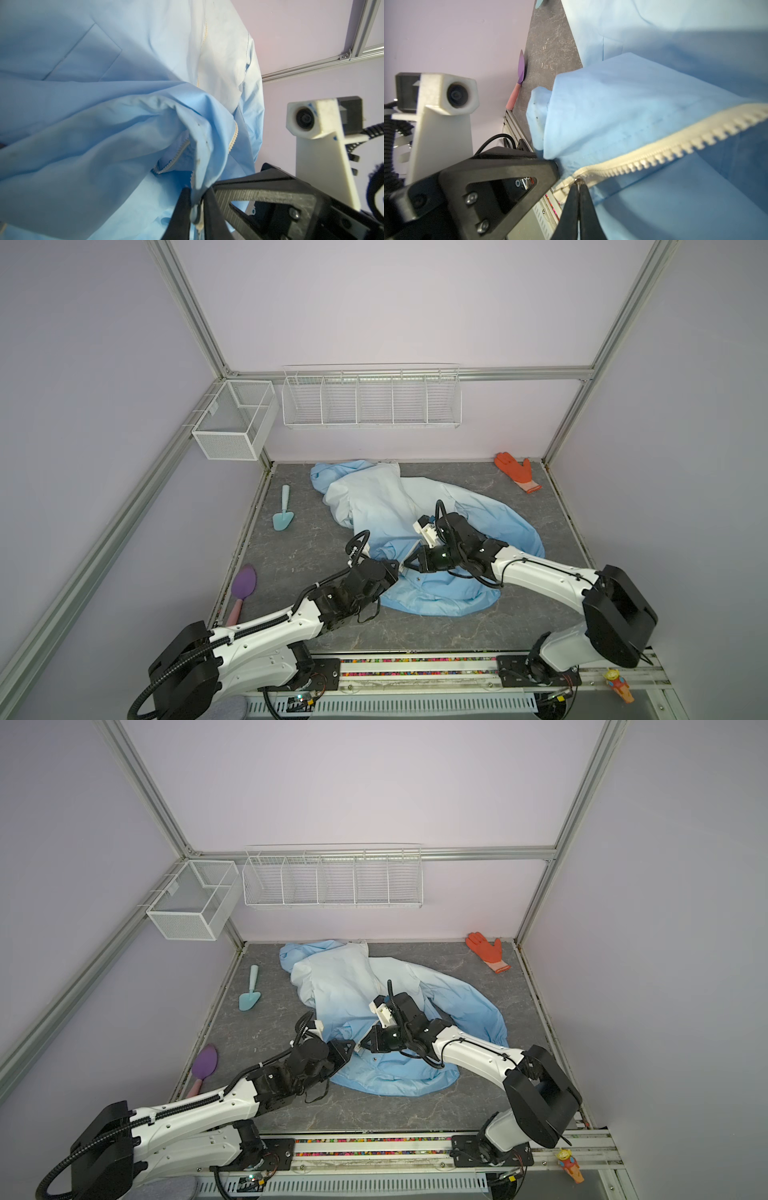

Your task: Zip up the jacket

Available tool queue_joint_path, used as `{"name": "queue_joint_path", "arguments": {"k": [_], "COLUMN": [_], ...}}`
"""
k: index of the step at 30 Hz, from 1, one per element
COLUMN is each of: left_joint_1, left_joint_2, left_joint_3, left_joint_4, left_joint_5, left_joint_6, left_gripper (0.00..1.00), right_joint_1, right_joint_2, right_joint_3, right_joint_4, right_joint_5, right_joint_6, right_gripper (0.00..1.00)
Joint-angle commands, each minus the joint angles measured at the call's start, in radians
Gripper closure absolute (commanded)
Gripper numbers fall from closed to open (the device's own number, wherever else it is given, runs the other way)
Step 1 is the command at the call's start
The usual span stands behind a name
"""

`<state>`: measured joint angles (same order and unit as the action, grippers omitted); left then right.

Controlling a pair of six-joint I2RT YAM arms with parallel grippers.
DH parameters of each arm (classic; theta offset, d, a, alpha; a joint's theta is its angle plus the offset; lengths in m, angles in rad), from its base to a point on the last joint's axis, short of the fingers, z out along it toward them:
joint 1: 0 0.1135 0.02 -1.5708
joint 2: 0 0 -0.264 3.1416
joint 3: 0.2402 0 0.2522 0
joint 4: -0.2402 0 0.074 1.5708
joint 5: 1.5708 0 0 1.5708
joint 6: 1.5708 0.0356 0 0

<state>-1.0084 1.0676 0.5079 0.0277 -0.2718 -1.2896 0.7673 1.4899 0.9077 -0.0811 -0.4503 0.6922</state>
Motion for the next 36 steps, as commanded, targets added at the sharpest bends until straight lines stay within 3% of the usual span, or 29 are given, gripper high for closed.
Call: {"name": "queue_joint_path", "arguments": {"k": [1,3,6,20,30,33,36], "left_joint_1": [-0.001,-0.001,-0.001,-0.001,-0.001,-0.001,-0.001], "left_joint_2": [0.014,0.014,0.010,-0.077,-0.095,-0.094,-0.089], "left_joint_3": [0.027,0.027,0.022,0.042,0.025,0.019,0.009], "left_joint_4": [-0.011,-0.003,0.019,-0.052,-0.025,-0.022,-0.023], "left_joint_5": [0.002,0.005,0.009,0.071,0.049,0.042,0.045], "left_joint_6": [0.018,0.021,0.036,0.070,0.051,0.031,0.010], "left_gripper": [0.87,0.88,1.00,1.00,1.00,0.78,0.67], "right_joint_1": [-0.009,-0.010,-0.009,-0.016,0.037,0.059,0.068], "right_joint_2": [-0.043,-0.046,-0.046,-0.059,-0.085,-0.085,-0.081], "right_joint_3": [-0.010,-0.009,-0.006,-0.001,0.005,0.001,-0.006], "right_joint_4": [-0.006,-0.012,-0.020,-0.064,-0.048,-0.049,-0.035], "right_joint_5": [-0.008,-0.008,-0.006,0.230,0.131,0.120,0.110], "right_joint_6": [0.006,0.003,-0.002,-0.127,-0.133,-0.118,-0.095], "right_gripper": [0.93,0.93,0.93,0.93,0.93,0.93,0.93]}}
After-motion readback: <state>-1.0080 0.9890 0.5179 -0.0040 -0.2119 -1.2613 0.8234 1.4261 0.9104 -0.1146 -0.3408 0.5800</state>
